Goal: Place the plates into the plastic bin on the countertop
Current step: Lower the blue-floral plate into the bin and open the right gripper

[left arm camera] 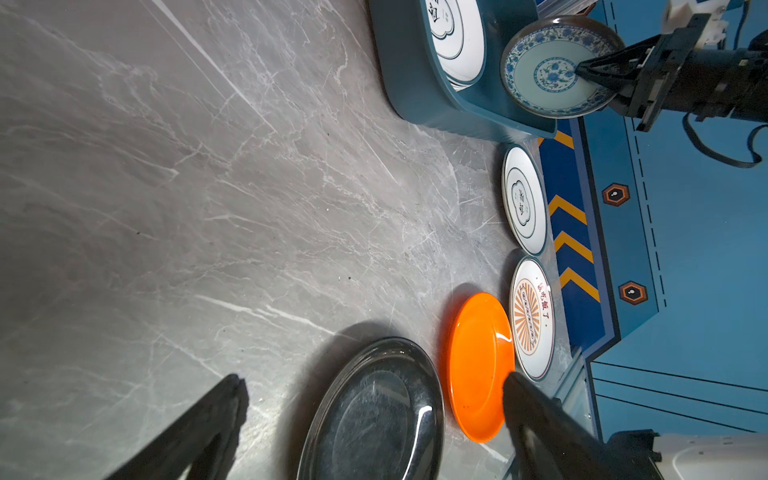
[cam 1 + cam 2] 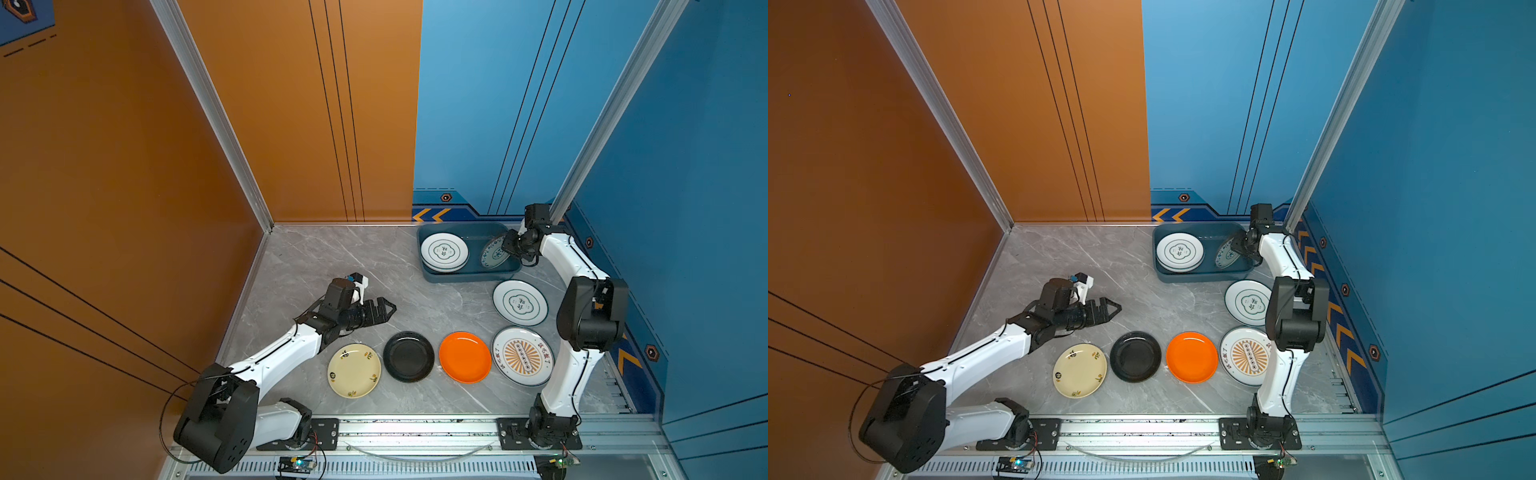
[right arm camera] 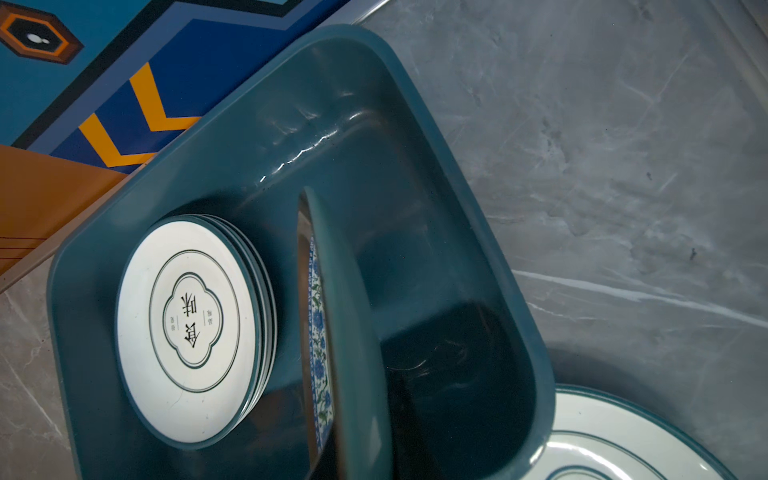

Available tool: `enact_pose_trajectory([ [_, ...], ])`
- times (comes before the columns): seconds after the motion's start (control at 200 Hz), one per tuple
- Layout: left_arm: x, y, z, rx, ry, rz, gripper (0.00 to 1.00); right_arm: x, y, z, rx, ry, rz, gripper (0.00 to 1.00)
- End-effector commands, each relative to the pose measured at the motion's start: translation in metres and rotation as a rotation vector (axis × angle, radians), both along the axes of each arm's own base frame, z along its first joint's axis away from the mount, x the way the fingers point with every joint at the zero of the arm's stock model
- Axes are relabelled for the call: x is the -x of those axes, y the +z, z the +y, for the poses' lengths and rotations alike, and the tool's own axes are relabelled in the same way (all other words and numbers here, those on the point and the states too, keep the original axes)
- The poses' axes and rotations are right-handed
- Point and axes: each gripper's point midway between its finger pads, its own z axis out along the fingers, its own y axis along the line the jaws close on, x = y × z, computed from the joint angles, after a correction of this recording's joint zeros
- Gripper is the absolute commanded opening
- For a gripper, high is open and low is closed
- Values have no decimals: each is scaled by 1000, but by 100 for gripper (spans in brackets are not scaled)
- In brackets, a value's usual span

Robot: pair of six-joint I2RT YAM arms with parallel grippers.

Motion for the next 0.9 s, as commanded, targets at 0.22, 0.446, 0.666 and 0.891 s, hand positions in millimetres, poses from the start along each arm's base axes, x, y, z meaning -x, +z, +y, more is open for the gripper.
enact_pose_trajectory([
  [0.22,7,-11,7,-51,0,10,98,-4,-36,0,-24,-9,77,1],
  [0.446,8,-12,10,-65,3,12,98,3,-52,-8,12,-29,120,11],
  [0.666,10,-11,11,-68,3,9,98,11,-58,-18,52,-52,148,23],
  [0.891,11,-12,10,-64,2,11,98,14,-57,-23,55,-68,152,33],
])
